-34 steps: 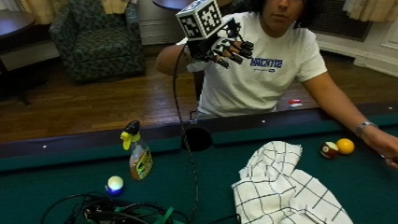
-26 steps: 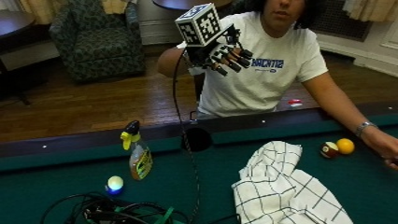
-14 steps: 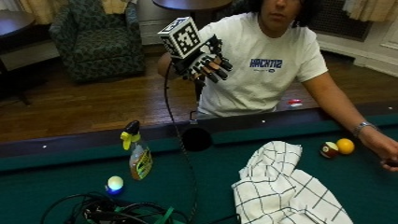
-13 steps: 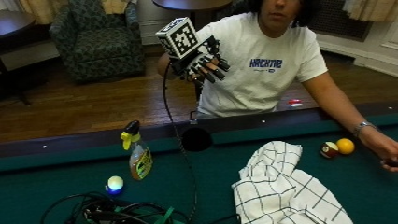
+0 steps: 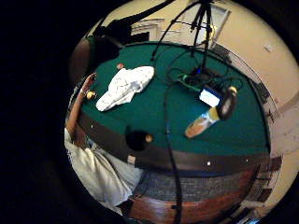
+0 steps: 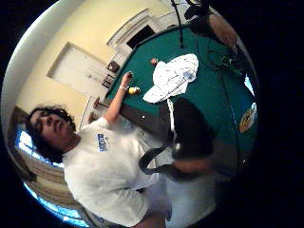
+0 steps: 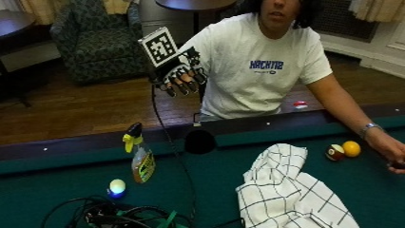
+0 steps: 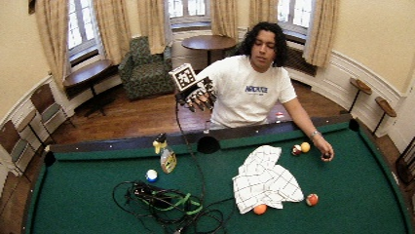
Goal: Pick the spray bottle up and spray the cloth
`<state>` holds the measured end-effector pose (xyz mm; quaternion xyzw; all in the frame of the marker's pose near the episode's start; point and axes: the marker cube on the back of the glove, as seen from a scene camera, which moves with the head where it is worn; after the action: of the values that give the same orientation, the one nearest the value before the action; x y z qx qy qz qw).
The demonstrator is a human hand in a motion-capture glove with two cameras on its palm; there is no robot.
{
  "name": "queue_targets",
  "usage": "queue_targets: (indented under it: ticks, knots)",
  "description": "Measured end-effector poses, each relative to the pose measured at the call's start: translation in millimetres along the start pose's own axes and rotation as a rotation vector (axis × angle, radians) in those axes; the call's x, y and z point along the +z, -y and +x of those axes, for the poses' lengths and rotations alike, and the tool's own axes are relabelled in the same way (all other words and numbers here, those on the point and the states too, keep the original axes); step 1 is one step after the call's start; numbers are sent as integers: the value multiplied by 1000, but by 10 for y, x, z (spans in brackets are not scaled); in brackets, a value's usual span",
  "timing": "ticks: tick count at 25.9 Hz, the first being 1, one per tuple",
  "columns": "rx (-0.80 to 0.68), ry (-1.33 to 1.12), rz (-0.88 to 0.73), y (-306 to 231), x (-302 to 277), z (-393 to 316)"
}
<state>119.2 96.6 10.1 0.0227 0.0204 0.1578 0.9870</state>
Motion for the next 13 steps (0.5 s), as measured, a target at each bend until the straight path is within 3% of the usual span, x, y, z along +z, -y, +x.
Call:
queue_targets:
  ticks: [13]
  knots:
    - [121,120,190,-324,-67,1082]
